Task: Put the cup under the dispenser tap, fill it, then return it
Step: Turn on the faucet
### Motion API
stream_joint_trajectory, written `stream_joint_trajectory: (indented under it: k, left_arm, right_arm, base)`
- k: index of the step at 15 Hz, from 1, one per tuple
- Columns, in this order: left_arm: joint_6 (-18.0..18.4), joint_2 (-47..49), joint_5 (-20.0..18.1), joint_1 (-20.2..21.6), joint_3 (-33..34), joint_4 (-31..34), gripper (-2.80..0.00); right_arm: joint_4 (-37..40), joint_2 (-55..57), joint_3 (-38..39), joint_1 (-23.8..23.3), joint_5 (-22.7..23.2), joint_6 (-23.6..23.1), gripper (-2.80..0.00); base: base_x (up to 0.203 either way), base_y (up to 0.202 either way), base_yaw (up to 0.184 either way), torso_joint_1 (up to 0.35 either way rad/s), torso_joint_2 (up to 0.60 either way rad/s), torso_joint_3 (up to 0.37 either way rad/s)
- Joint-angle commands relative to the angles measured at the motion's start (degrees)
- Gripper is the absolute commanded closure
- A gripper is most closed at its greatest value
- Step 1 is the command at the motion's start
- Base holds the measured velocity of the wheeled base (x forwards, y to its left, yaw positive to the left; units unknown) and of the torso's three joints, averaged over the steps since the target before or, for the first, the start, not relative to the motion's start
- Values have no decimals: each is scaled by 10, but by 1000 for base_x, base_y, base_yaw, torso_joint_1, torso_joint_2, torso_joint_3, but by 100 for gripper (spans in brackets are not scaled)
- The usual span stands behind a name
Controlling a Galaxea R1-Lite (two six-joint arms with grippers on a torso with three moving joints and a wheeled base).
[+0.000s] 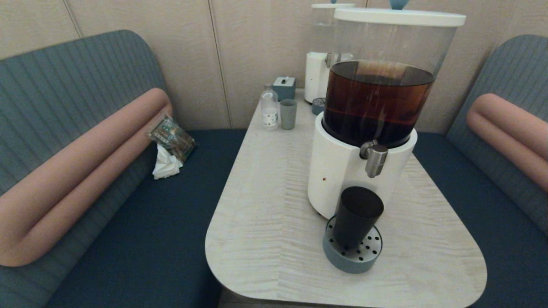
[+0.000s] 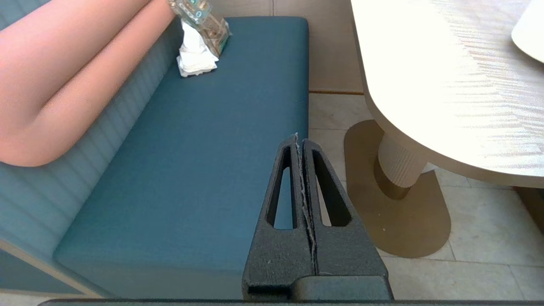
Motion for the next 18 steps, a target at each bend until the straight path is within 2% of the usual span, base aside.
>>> stream_joint_trajectory:
  k: [1, 6, 8, 10, 12, 16, 18]
  left_arm:
    - [0, 1, 0, 0, 0, 0, 0]
    - [0, 1, 0, 0, 1, 0, 0]
    - [0, 1, 0, 0, 1, 0, 0]
    - [0, 1, 0, 0, 1, 0, 0]
    - [0, 1, 0, 0, 0, 0, 0]
    - [0, 1, 0, 0, 1, 0, 0]
    - [0, 1, 0, 0, 1, 0, 0]
  right_arm:
    - [-1, 0, 1, 0, -1, -2, 0]
    - [-6, 0, 3, 0, -1, -3, 0]
    - [-62, 0, -22, 0, -1, -1, 0]
    - [-80, 1, -85, 0, 1, -2, 0]
    - [-70, 30, -180, 0, 7, -1, 0]
    - [-53, 212, -358, 5, 27, 25, 0]
    - [-13, 322, -447, 8, 59, 34, 0]
  base:
    - [0, 0, 0, 0, 0, 0]
    - [0, 0, 0, 0, 0, 0]
    - [0, 0, 0, 0, 0, 0]
    - [0, 0, 0, 0, 0, 0]
    - [0, 0, 0, 0, 0, 0]
    - [0, 0, 0, 0, 0, 0]
    - [0, 0, 0, 0, 0, 0]
